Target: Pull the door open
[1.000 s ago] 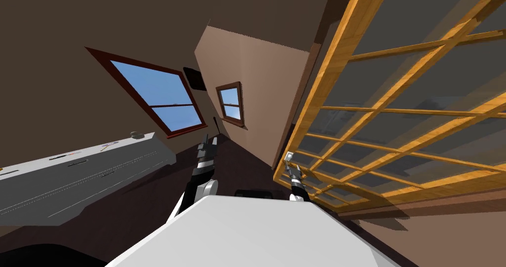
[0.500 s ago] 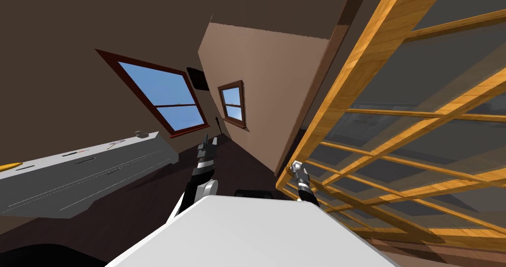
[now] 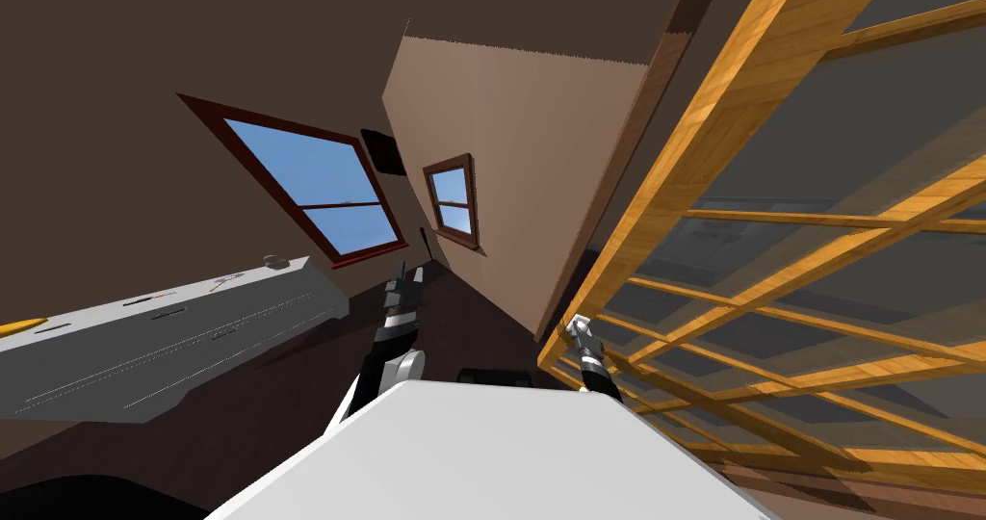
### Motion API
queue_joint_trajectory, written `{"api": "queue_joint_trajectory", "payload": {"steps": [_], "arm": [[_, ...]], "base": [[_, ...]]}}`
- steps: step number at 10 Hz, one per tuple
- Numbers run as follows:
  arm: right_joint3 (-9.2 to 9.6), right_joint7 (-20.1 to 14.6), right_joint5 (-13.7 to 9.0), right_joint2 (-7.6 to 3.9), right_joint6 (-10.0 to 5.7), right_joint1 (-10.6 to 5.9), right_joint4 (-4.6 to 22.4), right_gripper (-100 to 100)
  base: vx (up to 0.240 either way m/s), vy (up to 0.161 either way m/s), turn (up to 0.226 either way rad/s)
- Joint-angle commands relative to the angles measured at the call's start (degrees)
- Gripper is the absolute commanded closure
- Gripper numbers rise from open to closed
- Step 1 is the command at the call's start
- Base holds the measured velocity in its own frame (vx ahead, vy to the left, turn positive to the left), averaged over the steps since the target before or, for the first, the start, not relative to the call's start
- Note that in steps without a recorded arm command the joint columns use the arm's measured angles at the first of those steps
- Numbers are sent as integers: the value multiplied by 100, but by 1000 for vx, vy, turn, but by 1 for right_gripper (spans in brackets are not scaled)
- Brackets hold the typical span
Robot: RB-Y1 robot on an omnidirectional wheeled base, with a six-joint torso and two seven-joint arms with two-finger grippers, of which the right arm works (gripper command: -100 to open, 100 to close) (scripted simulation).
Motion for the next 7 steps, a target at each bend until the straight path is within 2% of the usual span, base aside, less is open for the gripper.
{"api": "queue_joint_trajectory", "payload": {"steps": [1, 2, 3, 5, 7], "arm": [[2, -4, 1, 5, -12, -3, -9, 100], [2, -4, 1, 5, -12, -3, -9, 100], [142, -110, 52, -73, -30, 46, -52, 100], [244, -189, 89, -130, -55, 77, -91, 100], [433, -338, 158, -235, -101, 136, -164, 100]], "base": [[-5, 2, -1], [0, 0, 0], [-141, -5, 95], [-219, -31, 79], [-255, -23, 103]]}}
